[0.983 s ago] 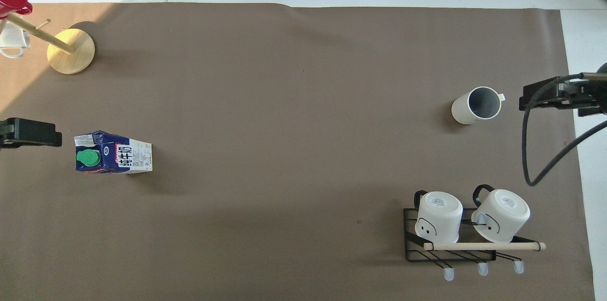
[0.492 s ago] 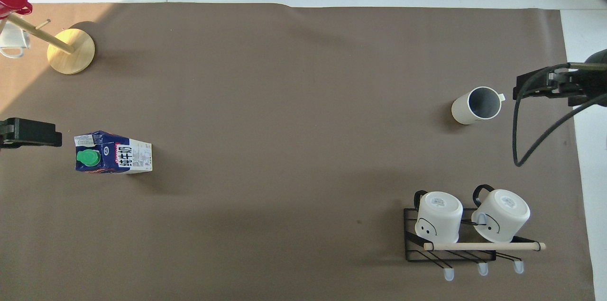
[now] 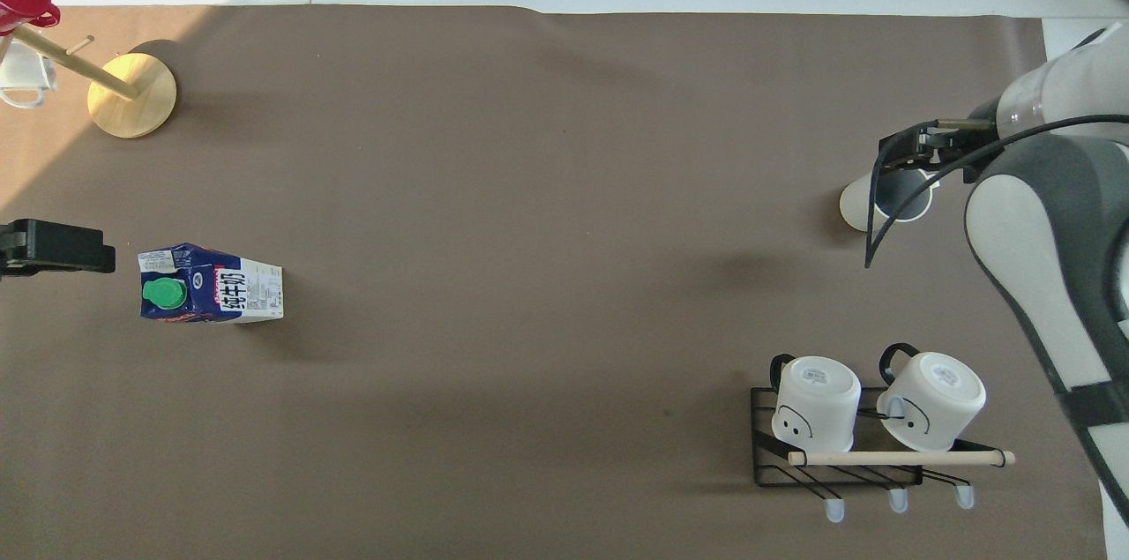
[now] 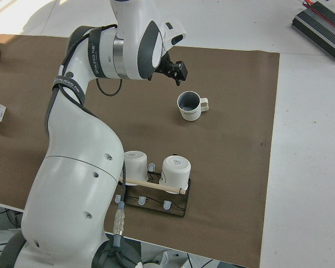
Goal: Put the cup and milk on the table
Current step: 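Lower the right gripper onto the dark grey mug and grasp it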
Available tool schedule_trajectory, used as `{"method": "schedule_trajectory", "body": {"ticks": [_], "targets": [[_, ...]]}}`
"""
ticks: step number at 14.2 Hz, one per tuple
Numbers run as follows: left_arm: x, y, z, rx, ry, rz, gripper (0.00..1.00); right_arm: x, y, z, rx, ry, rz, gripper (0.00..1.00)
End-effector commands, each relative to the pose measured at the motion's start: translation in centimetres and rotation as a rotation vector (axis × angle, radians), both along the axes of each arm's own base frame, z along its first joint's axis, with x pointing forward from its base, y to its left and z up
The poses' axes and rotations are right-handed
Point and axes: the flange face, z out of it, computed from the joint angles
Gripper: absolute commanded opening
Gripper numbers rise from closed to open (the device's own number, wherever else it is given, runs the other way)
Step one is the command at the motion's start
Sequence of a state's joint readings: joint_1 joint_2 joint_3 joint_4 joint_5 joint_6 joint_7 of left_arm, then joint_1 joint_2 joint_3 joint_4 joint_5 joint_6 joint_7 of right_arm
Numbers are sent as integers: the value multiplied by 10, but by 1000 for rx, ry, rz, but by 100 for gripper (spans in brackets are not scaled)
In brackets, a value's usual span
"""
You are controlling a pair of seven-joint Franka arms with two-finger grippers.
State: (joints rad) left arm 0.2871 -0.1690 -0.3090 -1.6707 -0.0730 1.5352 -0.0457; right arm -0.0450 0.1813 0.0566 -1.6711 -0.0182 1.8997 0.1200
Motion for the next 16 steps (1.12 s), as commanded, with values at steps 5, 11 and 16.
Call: {"method": "schedule_trajectory", "body": {"ticks": [5,11,16], "targets": [[-2,2,4,11,6,11,100,14,-14,-73,-39,-13,60,100],[-2,2,4,11,6,11,100,14,-30,-154,-31,20,76,100],[-2,4,4,11,6,14,100,12,-21,-159,-31,35,99,83]]}}
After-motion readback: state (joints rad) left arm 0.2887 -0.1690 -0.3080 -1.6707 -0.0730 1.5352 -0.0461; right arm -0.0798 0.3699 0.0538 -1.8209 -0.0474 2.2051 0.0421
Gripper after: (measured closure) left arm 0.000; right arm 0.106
